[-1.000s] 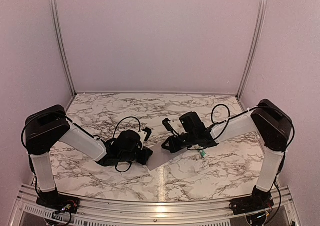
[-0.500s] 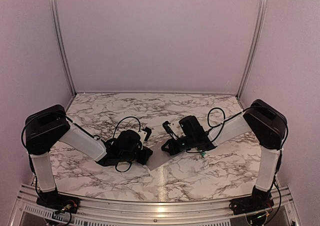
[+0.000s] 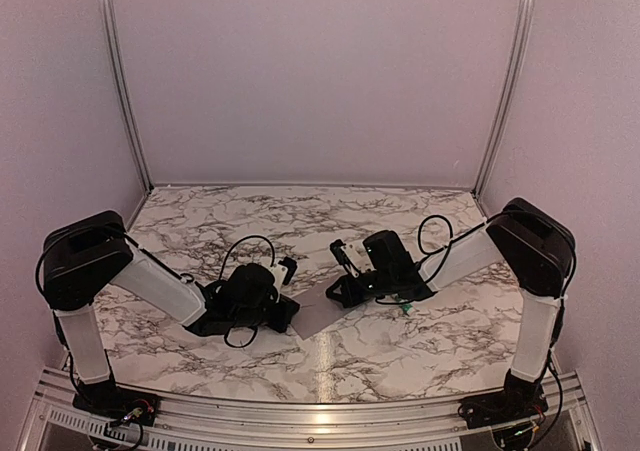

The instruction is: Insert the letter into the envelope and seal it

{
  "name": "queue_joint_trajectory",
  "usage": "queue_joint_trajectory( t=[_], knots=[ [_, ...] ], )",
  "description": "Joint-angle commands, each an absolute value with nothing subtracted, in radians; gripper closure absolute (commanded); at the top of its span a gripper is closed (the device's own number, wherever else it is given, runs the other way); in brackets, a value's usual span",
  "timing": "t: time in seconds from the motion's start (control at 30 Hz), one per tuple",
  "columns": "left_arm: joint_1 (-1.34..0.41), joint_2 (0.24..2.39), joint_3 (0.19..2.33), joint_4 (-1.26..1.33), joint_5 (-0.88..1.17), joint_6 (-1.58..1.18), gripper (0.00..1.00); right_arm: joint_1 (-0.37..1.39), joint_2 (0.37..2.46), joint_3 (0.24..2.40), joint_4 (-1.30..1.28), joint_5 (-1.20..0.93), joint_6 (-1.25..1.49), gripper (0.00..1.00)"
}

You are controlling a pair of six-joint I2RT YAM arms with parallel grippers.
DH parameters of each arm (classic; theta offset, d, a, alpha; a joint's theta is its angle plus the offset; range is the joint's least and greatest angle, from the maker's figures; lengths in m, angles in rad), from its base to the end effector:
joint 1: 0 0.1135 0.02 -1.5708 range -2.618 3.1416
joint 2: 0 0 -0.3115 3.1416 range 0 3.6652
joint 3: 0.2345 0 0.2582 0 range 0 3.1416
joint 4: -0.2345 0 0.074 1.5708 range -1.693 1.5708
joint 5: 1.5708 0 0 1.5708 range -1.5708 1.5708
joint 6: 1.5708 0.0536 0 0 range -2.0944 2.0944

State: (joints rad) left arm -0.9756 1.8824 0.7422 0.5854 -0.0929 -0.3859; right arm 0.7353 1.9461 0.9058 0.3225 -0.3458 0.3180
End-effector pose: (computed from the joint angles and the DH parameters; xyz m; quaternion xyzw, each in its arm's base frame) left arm 0.2189 -0.3144 0.1397 0.2320 0.8417 -0.2743 0.4031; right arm 0.2895 0.2863 0.1352 -0.2554 0.8627 0.3402 0.2736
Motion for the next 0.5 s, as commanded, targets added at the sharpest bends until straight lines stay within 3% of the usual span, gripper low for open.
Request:
queue_joint_trajectory(
  t=[0.0, 0.47],
  knots=[
    [-0.977, 1.874, 0.696, 0.511, -0.144, -0.386, 0.97, 0.709, 1.948, 0.865, 0.218, -0.268, 0.317, 1.0],
    [-0.977, 1.758, 0.659, 0.517, -0.114, -0.377, 0.97, 0.709, 1.944, 0.863, 0.215, -0.273, 0.308, 1.0]
  ],
)
